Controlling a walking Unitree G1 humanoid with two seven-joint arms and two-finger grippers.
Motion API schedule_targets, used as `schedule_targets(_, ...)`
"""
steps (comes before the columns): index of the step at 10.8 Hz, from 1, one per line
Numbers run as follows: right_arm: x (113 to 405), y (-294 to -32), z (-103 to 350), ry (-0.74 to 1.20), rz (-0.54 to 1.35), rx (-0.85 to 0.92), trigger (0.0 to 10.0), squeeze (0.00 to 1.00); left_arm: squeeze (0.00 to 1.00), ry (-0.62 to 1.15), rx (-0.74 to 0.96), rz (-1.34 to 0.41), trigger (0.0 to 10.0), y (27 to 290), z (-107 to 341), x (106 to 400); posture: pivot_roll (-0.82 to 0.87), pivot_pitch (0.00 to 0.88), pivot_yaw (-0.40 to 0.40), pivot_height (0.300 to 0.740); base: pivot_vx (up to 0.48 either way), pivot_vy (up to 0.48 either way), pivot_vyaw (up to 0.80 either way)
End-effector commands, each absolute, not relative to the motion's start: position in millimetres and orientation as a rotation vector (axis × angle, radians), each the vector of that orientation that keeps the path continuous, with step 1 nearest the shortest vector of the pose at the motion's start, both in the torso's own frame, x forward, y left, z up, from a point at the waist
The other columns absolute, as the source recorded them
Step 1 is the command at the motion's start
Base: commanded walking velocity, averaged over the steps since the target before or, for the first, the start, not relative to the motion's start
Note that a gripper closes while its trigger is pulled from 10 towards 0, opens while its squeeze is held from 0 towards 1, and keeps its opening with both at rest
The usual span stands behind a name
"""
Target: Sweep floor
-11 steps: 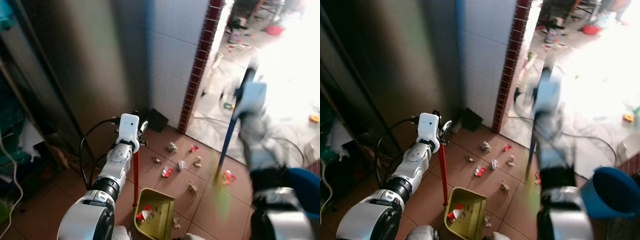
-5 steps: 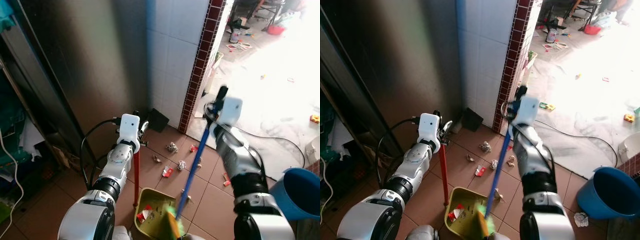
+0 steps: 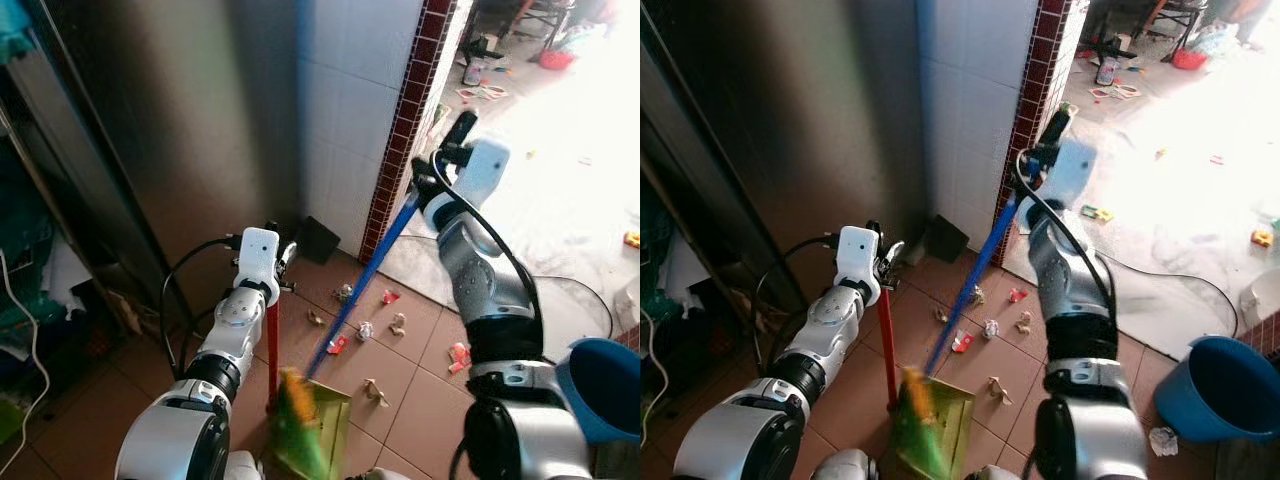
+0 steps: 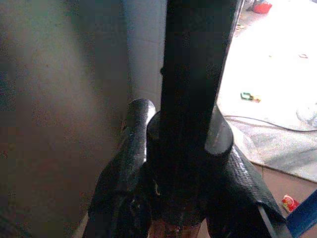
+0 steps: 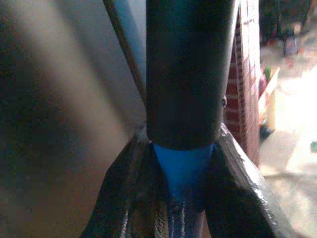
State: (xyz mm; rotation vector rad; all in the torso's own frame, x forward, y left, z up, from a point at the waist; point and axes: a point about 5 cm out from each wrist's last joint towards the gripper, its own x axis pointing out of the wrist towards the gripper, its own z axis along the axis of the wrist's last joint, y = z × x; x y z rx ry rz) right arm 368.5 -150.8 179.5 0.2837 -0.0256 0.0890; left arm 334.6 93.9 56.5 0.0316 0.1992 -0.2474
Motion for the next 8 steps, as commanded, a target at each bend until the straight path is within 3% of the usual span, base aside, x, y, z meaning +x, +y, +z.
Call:
schedule_targets(1,368,-154,214,-0.204,0.112,0.193,10.0,0.00,0.00,0.247,0.001,-0.257,10.0,89,49,331,-0.02,0.000,-0.036,0.740,0.000,0.000,0.00)
schedule_targets(5,357,-165,254,-0.423,0.017,-0.026,10.0,0.00,0.00,0.143,0.010,-0.235,10.0,106,62,329,-0.03,0.000,-0.021,0.740,0.000,0.000,0.00)
schedule_targets(8,351,-181,194,-0.267,-0.143,-0.156,10.0,0.00,0.00,0.068,-0.050,-0.158,10.0,133,78,316,0.00,0.000,-0.020,0.740,0.000,0.000,0.00)
